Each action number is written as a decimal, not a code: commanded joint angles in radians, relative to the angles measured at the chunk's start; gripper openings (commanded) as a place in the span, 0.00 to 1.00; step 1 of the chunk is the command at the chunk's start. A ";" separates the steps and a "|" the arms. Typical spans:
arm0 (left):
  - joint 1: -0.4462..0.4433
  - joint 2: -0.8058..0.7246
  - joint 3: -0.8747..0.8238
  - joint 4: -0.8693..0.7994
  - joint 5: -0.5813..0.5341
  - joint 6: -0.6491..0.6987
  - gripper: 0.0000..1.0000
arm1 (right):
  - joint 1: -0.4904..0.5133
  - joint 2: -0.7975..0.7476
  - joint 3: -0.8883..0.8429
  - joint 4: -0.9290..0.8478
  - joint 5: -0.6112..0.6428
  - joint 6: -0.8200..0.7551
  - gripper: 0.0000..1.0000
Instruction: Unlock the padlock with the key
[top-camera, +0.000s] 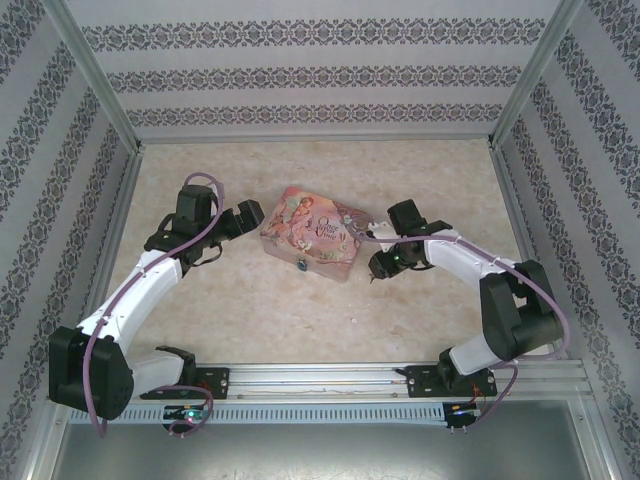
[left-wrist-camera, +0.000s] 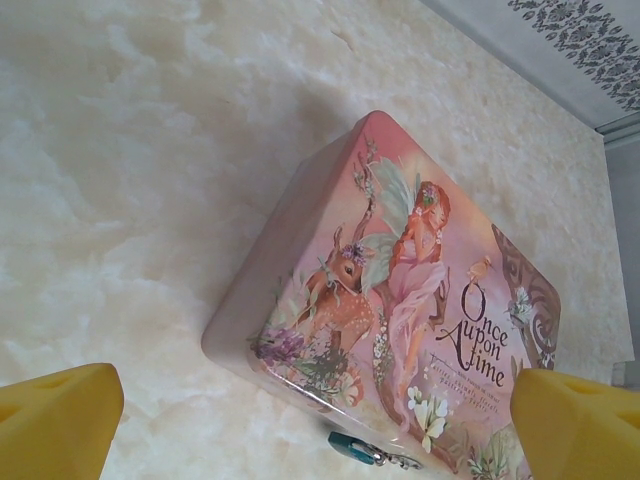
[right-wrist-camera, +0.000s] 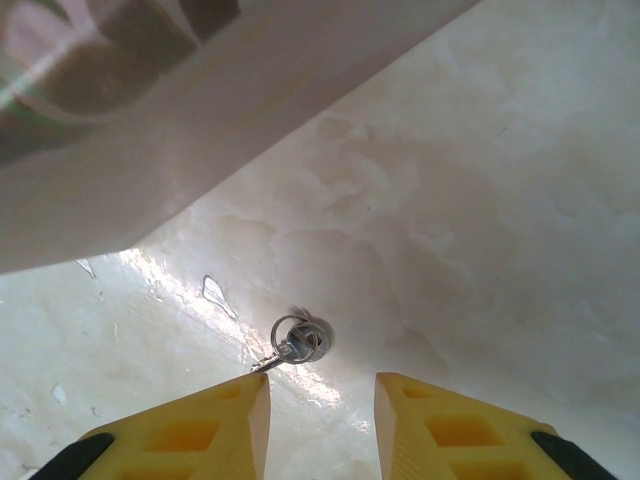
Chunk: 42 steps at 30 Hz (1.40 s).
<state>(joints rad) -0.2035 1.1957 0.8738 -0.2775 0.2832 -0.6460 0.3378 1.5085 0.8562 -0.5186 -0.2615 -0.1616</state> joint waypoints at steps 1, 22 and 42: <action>0.015 -0.013 0.005 -0.017 0.007 0.019 0.99 | 0.006 -0.021 -0.034 0.040 -0.021 -0.059 0.33; 0.020 0.038 0.024 -0.003 0.028 0.026 0.99 | 0.118 -0.012 -0.102 0.152 0.162 -0.169 0.32; 0.027 0.037 0.042 -0.026 0.015 0.029 0.99 | 0.121 0.101 -0.051 0.169 0.119 -0.207 0.29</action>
<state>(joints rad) -0.1940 1.2354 0.8780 -0.2787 0.3054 -0.6346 0.4500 1.5841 0.7921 -0.3458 -0.1287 -0.3531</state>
